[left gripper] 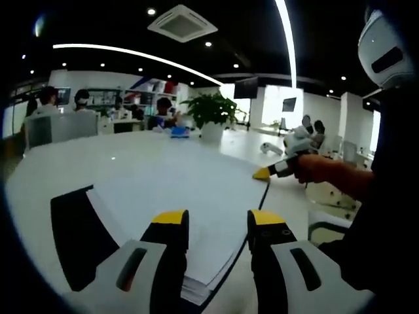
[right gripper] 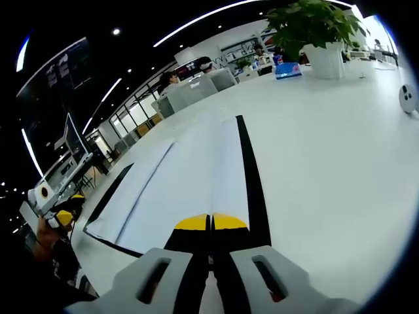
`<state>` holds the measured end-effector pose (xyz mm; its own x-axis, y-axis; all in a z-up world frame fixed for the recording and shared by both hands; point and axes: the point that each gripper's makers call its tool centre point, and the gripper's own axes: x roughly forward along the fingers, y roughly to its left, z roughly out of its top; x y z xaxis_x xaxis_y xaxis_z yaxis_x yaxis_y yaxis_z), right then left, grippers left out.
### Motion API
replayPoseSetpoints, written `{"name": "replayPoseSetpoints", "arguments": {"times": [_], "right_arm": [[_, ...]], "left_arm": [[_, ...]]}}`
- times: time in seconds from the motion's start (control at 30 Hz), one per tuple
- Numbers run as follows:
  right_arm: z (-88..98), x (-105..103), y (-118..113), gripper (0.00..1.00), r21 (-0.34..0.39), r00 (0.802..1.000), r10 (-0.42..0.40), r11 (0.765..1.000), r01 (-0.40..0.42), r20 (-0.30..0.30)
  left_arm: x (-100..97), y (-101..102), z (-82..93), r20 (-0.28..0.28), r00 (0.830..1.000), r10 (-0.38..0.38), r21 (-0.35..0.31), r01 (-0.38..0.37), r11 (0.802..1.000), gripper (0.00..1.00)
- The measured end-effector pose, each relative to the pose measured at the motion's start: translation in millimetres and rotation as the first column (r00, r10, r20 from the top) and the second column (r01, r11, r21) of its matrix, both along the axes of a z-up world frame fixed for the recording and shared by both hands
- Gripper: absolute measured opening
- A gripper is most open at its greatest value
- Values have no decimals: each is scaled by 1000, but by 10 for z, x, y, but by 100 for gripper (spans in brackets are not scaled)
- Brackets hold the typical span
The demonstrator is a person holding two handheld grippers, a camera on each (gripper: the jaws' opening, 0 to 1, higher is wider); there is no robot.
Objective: Flip through the bound document one page at a time
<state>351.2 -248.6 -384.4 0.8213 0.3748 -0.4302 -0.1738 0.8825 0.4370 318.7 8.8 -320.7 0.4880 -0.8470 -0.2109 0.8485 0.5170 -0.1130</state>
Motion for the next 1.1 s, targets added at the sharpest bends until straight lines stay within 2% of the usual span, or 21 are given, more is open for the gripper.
{"name": "replayPoseSetpoints", "arguments": {"times": [0.17, 0.47, 0.63, 0.77, 1.1], "right_arm": [[4, -5, 7, 1, -11, 1000, -5, 1000, 5, 6], [6, -10, 16, 1, -16, 1000, -4, 1000, 4, 12], [8, -10, 23, 1, -25, 1000, -5, 1000, 5, 13], [7, -10, 22, 1, -25, 1000, -7, 1000, 7, 16], [8, -7, 20, 1, -26, 1000, -5, 1000, 6, 25]], "left_arm": [[-84, 55, -48, -15, 1000, 5, 3, -5, 1000, 39], [-63, 208, -85, -22, 998, 50, 6, -50, 999, 39], [-117, 218, -134, -38, 998, 47, 24, -46, 999, 35], [-153, 228, -118, -37, 998, 50, 16, -49, 999, 38], [-183, 247, -147, -39, 997, 69, 23, -68, 997, 38]]}}
